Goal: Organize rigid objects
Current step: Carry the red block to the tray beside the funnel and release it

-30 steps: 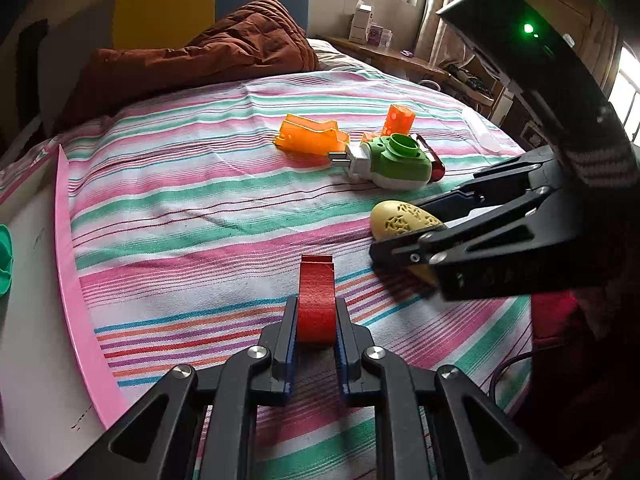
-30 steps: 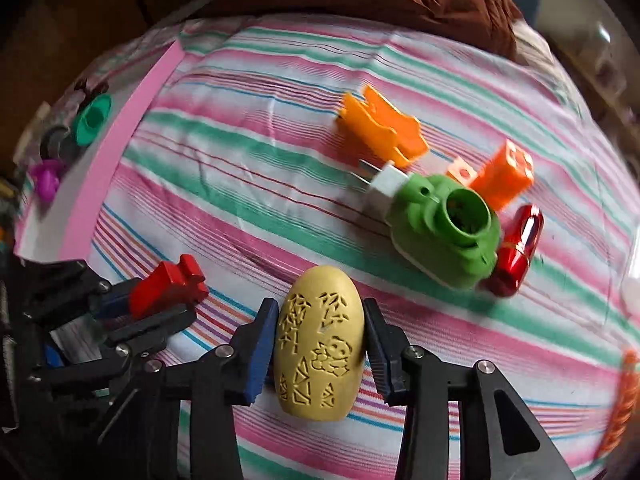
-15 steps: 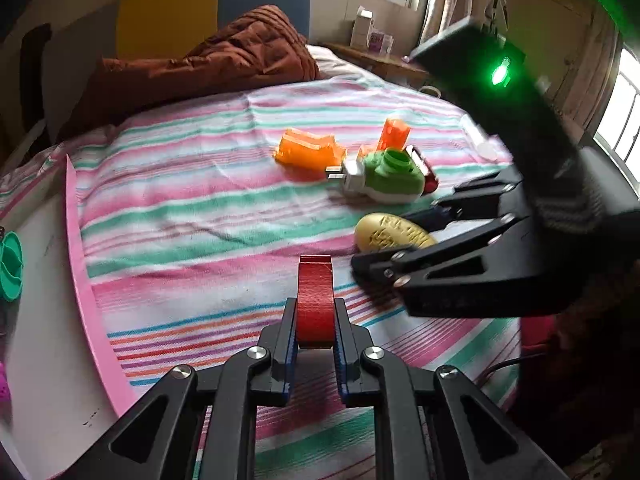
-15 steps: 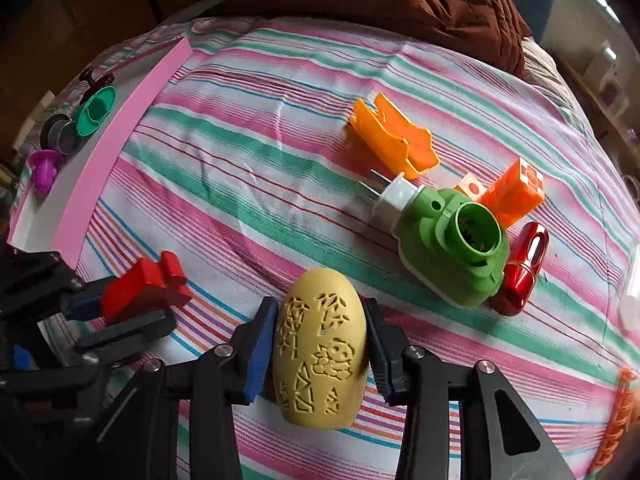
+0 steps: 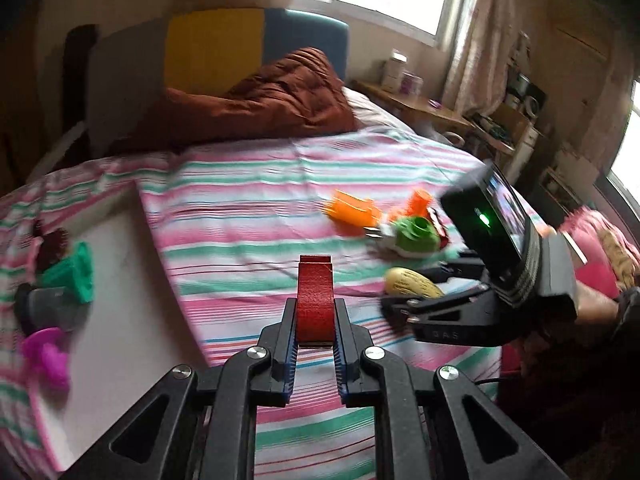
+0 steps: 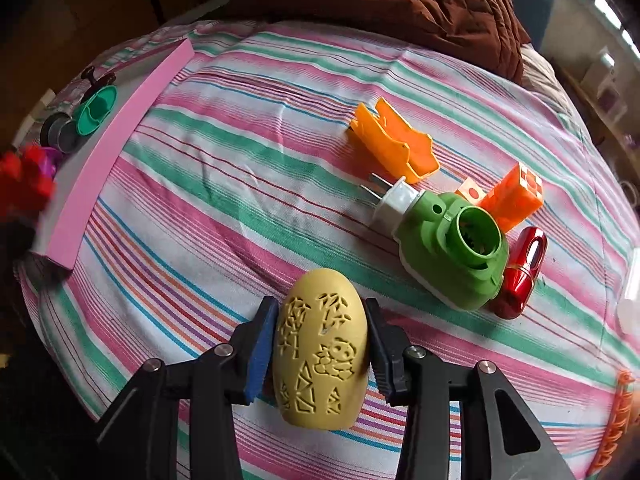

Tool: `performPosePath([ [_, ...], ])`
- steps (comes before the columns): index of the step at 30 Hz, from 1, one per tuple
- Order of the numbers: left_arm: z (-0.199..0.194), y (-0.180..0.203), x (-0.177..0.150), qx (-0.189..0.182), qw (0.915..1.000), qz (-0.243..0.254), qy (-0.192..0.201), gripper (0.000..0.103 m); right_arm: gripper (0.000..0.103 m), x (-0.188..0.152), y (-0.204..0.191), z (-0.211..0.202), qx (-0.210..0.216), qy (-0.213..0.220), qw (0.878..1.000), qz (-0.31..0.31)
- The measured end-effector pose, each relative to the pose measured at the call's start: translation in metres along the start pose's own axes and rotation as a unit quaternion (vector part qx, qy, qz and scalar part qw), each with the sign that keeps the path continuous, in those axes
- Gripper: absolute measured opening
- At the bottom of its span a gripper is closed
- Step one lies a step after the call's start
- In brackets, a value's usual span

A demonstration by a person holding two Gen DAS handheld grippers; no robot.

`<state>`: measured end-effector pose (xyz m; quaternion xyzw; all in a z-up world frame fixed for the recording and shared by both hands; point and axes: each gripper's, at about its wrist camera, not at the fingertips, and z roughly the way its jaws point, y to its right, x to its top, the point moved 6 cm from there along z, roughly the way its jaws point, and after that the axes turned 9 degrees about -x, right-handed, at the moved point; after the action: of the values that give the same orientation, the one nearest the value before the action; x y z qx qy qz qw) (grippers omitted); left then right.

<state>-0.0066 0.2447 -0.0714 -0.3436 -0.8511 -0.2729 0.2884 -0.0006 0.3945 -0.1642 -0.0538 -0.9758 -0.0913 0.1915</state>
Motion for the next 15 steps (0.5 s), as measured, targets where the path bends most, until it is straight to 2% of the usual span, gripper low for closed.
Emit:
performPosePath([
  [7, -0.035, -0.054, -0.004, 0.054, 0.9969, -0.053, 0.02, 0.014, 0.043, 0.0, -0.002, -0.001, -0.011, 0.007, 1.0, -0.013],
  [15, -0.065, -0.11, -0.034, 0.12, 0.987, -0.105, 0.021, 0.014, 0.043, 0.0, -0.003, -0.001, -0.016, 0.011, 1.0, -0.017],
])
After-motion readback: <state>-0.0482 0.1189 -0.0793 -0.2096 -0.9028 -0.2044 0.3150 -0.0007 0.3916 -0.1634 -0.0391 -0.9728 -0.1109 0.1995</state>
